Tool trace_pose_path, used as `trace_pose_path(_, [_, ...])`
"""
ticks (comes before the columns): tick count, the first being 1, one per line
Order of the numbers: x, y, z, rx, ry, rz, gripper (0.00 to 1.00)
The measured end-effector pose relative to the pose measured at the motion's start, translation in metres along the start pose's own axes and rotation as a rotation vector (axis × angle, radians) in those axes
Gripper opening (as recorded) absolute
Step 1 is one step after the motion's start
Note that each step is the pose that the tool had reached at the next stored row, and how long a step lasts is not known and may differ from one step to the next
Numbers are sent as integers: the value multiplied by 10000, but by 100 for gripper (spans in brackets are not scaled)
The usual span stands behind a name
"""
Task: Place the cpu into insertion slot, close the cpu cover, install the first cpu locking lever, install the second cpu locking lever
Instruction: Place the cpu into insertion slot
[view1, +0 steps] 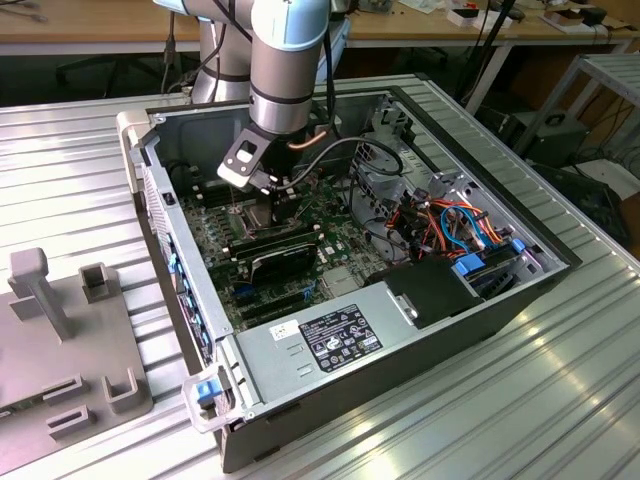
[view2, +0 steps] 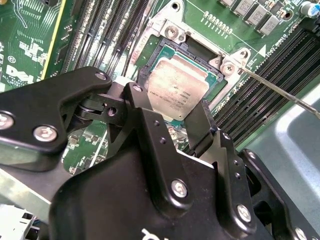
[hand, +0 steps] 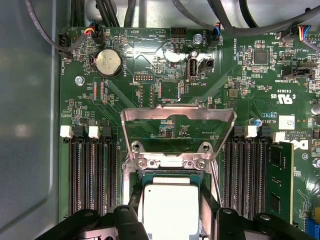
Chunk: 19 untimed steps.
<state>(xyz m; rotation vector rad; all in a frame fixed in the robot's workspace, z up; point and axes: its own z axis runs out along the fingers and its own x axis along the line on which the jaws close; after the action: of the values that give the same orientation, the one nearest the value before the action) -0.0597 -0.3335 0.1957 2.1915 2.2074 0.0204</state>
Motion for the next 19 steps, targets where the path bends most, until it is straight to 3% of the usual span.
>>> trace_pose_path(9, [2, 2, 7, -11, 13, -1, 55])
trace_pose_path(10, [2, 1, 7, -9, 10, 0, 61])
trace_pose_path(15, [0, 0, 3, -1, 0, 0, 61])
trace_pose_path(19, [0, 2, -55, 17, 2, 0, 61])
